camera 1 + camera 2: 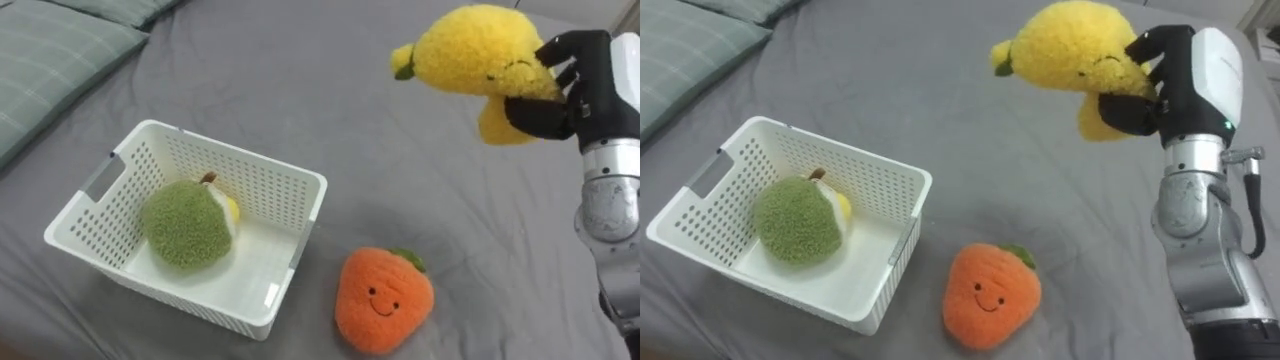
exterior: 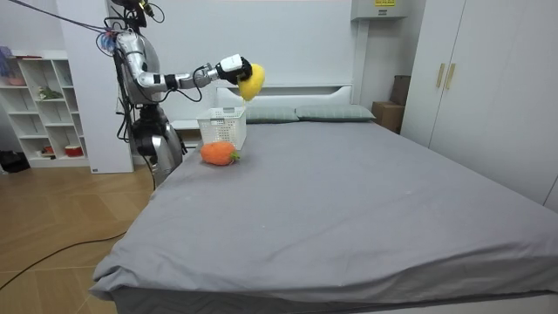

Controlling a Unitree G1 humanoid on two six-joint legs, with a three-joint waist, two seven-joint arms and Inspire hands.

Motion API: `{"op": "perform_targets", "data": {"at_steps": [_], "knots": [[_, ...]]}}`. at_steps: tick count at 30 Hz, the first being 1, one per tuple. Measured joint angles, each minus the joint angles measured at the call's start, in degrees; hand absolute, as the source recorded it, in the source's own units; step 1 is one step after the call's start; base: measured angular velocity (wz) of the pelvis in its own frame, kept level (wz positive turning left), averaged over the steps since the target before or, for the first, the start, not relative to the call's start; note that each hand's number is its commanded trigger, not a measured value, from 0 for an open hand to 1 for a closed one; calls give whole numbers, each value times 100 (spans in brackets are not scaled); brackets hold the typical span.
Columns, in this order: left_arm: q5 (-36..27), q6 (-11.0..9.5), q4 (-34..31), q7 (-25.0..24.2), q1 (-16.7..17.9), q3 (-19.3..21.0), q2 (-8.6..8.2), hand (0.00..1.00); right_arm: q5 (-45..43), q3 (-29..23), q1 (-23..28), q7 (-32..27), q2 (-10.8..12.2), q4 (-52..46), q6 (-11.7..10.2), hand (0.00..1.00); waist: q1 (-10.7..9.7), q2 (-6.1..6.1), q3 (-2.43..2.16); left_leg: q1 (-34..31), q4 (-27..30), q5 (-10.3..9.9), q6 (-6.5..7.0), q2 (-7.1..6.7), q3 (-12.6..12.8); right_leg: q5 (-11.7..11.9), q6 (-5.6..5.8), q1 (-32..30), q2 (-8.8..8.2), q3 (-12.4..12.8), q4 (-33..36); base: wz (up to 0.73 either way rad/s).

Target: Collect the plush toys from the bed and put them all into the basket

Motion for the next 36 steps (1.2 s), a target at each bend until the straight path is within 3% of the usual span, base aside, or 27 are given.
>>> {"op": "perform_targets", "data": {"at_steps": [4, 11, 13, 17, 21, 26, 34, 36], "knots": [[198, 0, -1, -1, -120, -1, -146, 0, -327, 15, -1, 247, 4, -492, -2, 100, 118, 59, 38, 99, -2, -46, 9, -5, -44, -10, 17, 113, -7, -23, -16, 0], [226, 5, 3, -28, -299, 14, -209, 0, -327, 17, -14, 617, 59, -758, 88, 100, 290, 51, 41, 119, 0, -77, 15, -12, -67, -26, 35, 133, -9, -22, -24, 2], [249, 16, 7, -30, -302, 150, -219, 0, -332, 16, -15, 824, 186, -1024, 245, 100, 298, 30, 54, 119, 0, -80, 14, -11, -69, -28, 37, 134, -7, -24, -23, 0], [301, 35, 117, -30, -357, 169, -222, 0, -344, 84, -37, 1104, 414, -1349, 320, 100, 317, 5, 68, 125, -1, -82, 16, -13, -61, -28, 37, 142, -6, -16, -13, -1], [632, 46, 231, -30, -478, 133, -246, 0, -571, 565, -228, 1429, 585, -1499, 510, 100, 459, -25, 65, 156, -3, -96, 19, -7, -16, -27, 37, 139, -3, 5, -1, -6], [729, 45, 165, -30, -580, 92, -287, 0, -940, 1021, -329, 1731, 804, -1510, 550, 100, 626, -64, 46, 141, 6, -97, 20, -19, -79, -25, 41, 168, -15, -47, -1, 6], [730, 41, 289, -32, -658, 81, -326, 0, -960, 1572, -340, 2457, 1214, -1512, 663, 100, 909, -50, 66, 84, 0, -100, 24, -21, -116, -24, 42, 141, -5, -60, -1, 2], [728, 44, 303, -32, -677, 80, -327, 0, -967, 1697, -342, 2674, 1290, -1529, 746, 86, 954, -52, 66, 74, -1, -102, 25, -21, -123, -25, 42, 131, -4, -64, -3, 2]]}}
